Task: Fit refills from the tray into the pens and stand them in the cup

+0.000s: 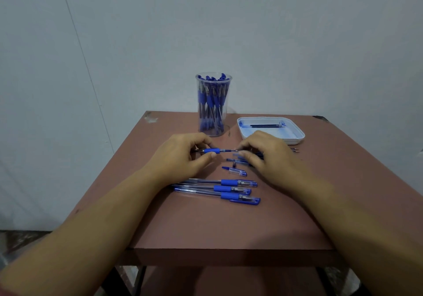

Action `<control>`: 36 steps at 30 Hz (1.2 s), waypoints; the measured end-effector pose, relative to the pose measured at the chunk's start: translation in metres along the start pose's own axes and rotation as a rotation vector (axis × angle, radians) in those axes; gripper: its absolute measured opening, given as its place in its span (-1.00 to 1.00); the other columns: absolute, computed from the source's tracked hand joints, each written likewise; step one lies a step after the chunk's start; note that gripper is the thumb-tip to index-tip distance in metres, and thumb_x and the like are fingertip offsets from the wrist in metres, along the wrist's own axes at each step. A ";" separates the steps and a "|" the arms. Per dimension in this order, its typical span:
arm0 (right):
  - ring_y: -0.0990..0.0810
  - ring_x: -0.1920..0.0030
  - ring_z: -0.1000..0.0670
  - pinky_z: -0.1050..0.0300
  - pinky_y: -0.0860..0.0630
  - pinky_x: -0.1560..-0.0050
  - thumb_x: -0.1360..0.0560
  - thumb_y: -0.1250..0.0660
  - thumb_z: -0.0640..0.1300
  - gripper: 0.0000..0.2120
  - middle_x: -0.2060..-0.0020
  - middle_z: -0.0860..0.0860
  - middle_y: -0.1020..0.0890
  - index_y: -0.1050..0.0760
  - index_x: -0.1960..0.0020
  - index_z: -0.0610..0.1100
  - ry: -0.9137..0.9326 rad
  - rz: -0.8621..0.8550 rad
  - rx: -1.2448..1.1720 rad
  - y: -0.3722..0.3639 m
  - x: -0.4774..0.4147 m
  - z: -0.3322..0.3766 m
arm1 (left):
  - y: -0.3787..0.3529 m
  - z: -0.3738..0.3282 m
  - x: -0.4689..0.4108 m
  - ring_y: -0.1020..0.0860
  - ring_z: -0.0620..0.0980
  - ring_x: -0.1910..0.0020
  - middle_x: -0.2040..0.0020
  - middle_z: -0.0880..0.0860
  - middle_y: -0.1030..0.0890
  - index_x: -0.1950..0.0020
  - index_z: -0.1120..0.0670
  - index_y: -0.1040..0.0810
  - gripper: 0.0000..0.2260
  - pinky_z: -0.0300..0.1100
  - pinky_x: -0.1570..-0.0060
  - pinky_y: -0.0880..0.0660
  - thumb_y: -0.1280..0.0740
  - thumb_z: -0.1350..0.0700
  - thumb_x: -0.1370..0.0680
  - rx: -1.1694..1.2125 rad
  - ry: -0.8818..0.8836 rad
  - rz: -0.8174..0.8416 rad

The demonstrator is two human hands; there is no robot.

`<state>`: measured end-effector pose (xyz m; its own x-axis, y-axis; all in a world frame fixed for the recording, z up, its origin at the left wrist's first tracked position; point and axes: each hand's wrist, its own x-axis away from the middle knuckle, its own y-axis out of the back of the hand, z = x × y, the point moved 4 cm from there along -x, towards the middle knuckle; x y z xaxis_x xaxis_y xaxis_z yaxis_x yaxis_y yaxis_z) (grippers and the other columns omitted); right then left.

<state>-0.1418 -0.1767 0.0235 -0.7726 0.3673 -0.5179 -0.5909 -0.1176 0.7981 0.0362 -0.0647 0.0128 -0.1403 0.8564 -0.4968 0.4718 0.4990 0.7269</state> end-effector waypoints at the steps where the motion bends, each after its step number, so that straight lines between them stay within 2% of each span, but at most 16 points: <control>1: -0.45 0.13 0.18 0.42 -0.33 0.07 -0.55 -0.36 -0.17 -0.88 0.16 0.16 -0.51 -0.62 -0.06 -0.04 0.032 0.008 0.002 -0.002 -0.001 0.002 | 0.000 -0.001 0.000 -0.56 -0.10 0.27 0.22 -0.15 -0.63 0.03 -0.19 -0.59 -0.94 -0.19 0.27 -0.50 -0.40 -0.06 -0.51 -0.007 -0.005 0.006; 3: -0.43 0.09 0.19 0.42 -0.33 0.02 -0.56 -0.34 -0.18 -0.78 0.13 0.16 -0.50 -0.61 -0.18 0.00 0.051 0.033 -0.014 -0.006 -0.002 0.004 | 0.000 0.000 0.000 -0.55 -0.12 0.28 0.23 -0.15 -0.62 0.04 -0.20 -0.58 -0.94 -0.22 0.27 -0.48 -0.40 -0.06 -0.51 -0.012 -0.008 -0.001; 6: -0.43 -0.02 0.14 0.30 -0.33 -0.08 -0.58 -0.32 -0.12 -0.73 0.04 0.17 -0.51 -0.54 -0.26 0.08 -0.044 0.064 -0.015 -0.005 -0.003 -0.003 | 0.003 0.004 -0.001 -0.51 -0.12 0.33 0.25 -0.15 -0.60 0.01 -0.16 -0.60 -0.94 -0.24 0.29 -0.45 -0.40 -0.03 -0.52 -0.006 0.015 -0.028; 8: -0.41 -0.09 0.10 0.18 -0.35 -0.15 -0.56 -0.34 -0.07 -0.76 0.01 0.18 -0.49 -0.55 -0.21 0.11 -0.083 0.112 0.002 -0.004 -0.002 -0.009 | 0.004 0.005 -0.001 -0.51 -0.12 0.33 0.25 -0.17 -0.59 0.00 -0.14 -0.61 -0.93 -0.23 0.28 -0.46 -0.40 -0.02 -0.52 -0.018 0.024 -0.030; 12: -0.36 -0.14 0.08 0.18 -0.32 -0.20 -0.53 -0.37 0.00 -0.79 -0.05 0.14 -0.45 -0.59 -0.15 0.18 -0.084 0.247 0.007 -0.011 -0.003 -0.010 | 0.003 0.007 -0.002 -0.52 -0.12 0.31 0.23 -0.17 -0.60 -0.01 -0.15 -0.61 -0.91 -0.20 0.27 -0.48 -0.40 -0.04 -0.52 -0.040 0.031 -0.025; 16: -0.36 -0.18 0.08 0.17 -0.33 -0.21 -0.52 -0.38 0.02 -0.85 -0.09 0.12 -0.47 -0.63 -0.08 0.16 -0.084 0.284 0.001 -0.014 -0.006 -0.011 | 0.003 0.010 -0.002 -0.53 -0.13 0.30 0.22 -0.15 -0.61 0.00 -0.17 -0.60 -0.92 -0.18 0.26 -0.49 -0.40 -0.07 -0.52 -0.047 0.041 -0.027; 19: -0.42 -0.07 0.20 0.31 -0.35 -0.08 -0.52 -0.40 -0.02 -0.91 0.02 0.18 -0.53 -0.63 0.00 0.11 -0.082 0.204 -0.057 -0.010 -0.007 -0.010 | 0.003 0.011 -0.002 -0.53 -0.13 0.30 0.22 -0.13 -0.61 0.00 -0.18 -0.59 -0.92 -0.16 0.25 -0.51 -0.39 -0.07 -0.51 -0.048 0.052 -0.025; 22: -0.55 0.09 0.21 0.40 -0.43 0.09 -0.53 -0.40 -0.12 -0.91 0.16 0.19 -0.62 -0.60 0.03 0.06 -0.129 -0.008 -0.228 0.002 -0.005 -0.006 | 0.003 0.009 -0.002 -0.52 -0.13 0.31 0.23 -0.15 -0.61 0.01 -0.16 -0.60 -0.92 -0.16 0.25 -0.51 -0.40 -0.05 -0.52 -0.036 0.048 -0.028; 24: -0.59 0.13 0.19 0.41 -0.46 0.11 -0.52 -0.40 -0.14 -0.90 0.19 0.16 -0.64 -0.60 0.02 0.04 -0.137 -0.075 -0.300 0.004 -0.004 -0.003 | 0.002 0.008 -0.002 -0.53 -0.13 0.31 0.22 -0.16 -0.61 0.00 -0.14 -0.61 -0.92 -0.16 0.25 -0.51 -0.40 -0.05 -0.52 -0.026 0.041 -0.030; 29: -0.59 0.13 0.21 0.42 -0.46 0.11 -0.51 -0.41 -0.19 -0.89 0.20 0.18 -0.63 -0.62 -0.01 -0.02 -0.107 -0.035 -0.311 -0.002 -0.005 0.005 | -0.001 0.004 -0.002 -0.54 -0.10 0.32 0.24 -0.15 -0.61 0.00 -0.13 -0.61 -0.92 -0.15 0.28 -0.52 -0.40 -0.04 -0.52 0.011 0.007 -0.030; 36: -0.60 0.15 0.24 0.42 -0.48 0.12 -0.47 -0.47 -0.17 -0.86 0.20 0.19 -0.64 -0.63 -0.02 -0.06 -0.069 -0.025 -0.298 -0.008 -0.004 0.008 | -0.004 -0.002 -0.001 -0.57 -0.10 0.27 0.23 -0.14 -0.64 0.01 -0.13 -0.61 -0.83 -0.12 0.26 -0.55 -0.33 -0.14 -0.47 0.012 -0.010 -0.024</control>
<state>-0.1321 -0.1703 0.0216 -0.7451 0.4344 -0.5061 -0.6598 -0.3696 0.6542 0.0331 -0.0675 0.0119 -0.1430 0.8427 -0.5191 0.4787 0.5179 0.7089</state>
